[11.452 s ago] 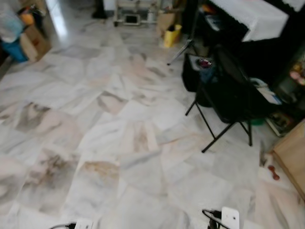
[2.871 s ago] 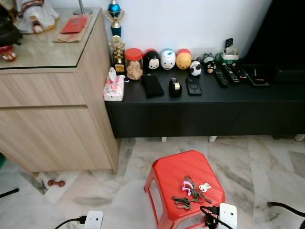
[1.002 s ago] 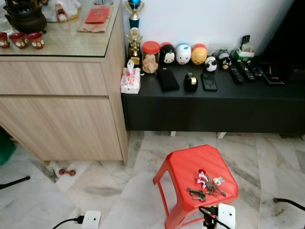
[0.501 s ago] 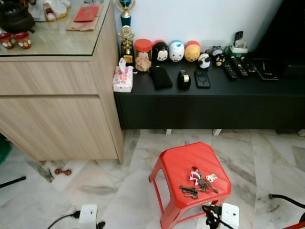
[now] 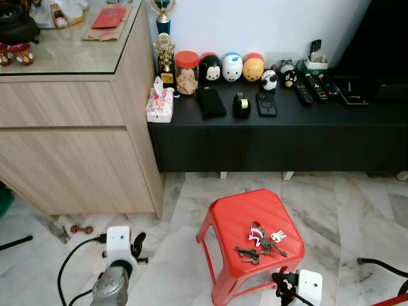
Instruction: Hang keys on a hook
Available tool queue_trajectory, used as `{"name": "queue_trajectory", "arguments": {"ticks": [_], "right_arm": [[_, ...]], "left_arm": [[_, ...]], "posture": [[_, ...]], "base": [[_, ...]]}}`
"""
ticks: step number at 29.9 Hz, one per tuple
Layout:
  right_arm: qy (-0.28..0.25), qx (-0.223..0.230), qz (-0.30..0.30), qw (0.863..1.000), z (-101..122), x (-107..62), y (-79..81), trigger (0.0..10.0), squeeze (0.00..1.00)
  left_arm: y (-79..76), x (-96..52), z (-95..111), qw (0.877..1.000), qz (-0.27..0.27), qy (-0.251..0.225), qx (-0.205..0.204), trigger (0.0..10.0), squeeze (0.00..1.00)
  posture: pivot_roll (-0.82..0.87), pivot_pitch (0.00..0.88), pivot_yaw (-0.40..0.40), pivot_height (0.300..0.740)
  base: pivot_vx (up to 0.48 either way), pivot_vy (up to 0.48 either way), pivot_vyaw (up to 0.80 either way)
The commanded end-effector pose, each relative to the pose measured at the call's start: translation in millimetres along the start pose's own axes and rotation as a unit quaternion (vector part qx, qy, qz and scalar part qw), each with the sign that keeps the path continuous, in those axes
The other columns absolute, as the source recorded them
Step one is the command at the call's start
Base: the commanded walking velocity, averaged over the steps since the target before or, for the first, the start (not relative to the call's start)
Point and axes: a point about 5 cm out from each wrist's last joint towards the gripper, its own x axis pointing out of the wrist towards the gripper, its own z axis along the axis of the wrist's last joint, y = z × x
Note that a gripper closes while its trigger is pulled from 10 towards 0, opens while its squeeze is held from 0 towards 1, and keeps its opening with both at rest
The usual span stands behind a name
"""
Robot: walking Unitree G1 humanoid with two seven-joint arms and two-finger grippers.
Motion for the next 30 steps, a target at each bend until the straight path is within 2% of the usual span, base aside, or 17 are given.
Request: {"name": "queue_trajectory", "arguments": {"ticks": [1, 6, 9, 12, 17, 27, 30], "right_arm": [[-0.002, 0.008, -0.01, 1.0, -3.3, -3.1, -2.7, 10.0, 0.0], [0.006, -0.049, 0.005, 0.999, -2.6, -2.4, -3.5, 10.0, 0.0], [0.009, -0.041, 0.004, 0.999, -3.7, -2.7, -3.5, 10.0, 0.0], [0.007, -0.037, -0.003, 0.999, -4.0, -3.1, -3.9, 10.0, 0.0], [0.008, -0.057, 0.008, 0.998, -3.3, -2.5, -2.4, 10.0, 0.0], [0.004, -0.052, 0.014, 0.999, -2.2, -2.0, -0.6, 10.0, 0.0], [-0.005, -0.048, 0.013, 0.999, -0.6, -2.1, -0.4, 10.0, 0.0]], "left_arm": [[-1.6, -4.5, -7.7, 1.0, 0.004, 0.01, 0.0, 10.0, 0.0], [1.5, -5.5, -7.5, 1.0, 0.005, 0.011, 0.0, 10.0, 0.0], [2.3, -5.6, -6.8, 1.0, 0.005, 0.009, 0.0, 10.0, 0.0], [2.1, -5.6, -5.7, 1.0, 0.004, 0.007, 0.001, 10.0, 0.0], [1.0, -5.3, -6.5, 1.0, -0.003, 0.011, 0.004, 10.0, 0.0], [-0.5, -3.9, -6.3, 1.0, -0.011, 0.016, 0.006, 10.0, 0.0], [0.0, -4.1, -6.5, 1.0, -0.01, 0.016, 0.006, 10.0, 0.0]], "posture": [[-0.06, 0.088, -0.031, 0.74], [-0.07, 0.082, -0.032, 0.74], [-0.06, 0.081, -0.032, 0.74], [-0.06, 0.079, -0.03, 0.718], [-0.07, 0.064, -0.026, 0.684], [-0.07, 0.056, -0.024, 0.639], [-0.06, 0.062, -0.025, 0.639]], "base": [[0.0, 0.0, 0.0], [0.0, 0.0, 0.0], [0.0, 0.0, 0.0], [0.0, 0.0, 0.0], [0.0, 0.0, 0.0], [0.0, 0.0, 0.0], [0.0, 0.0, 0.0]]}}
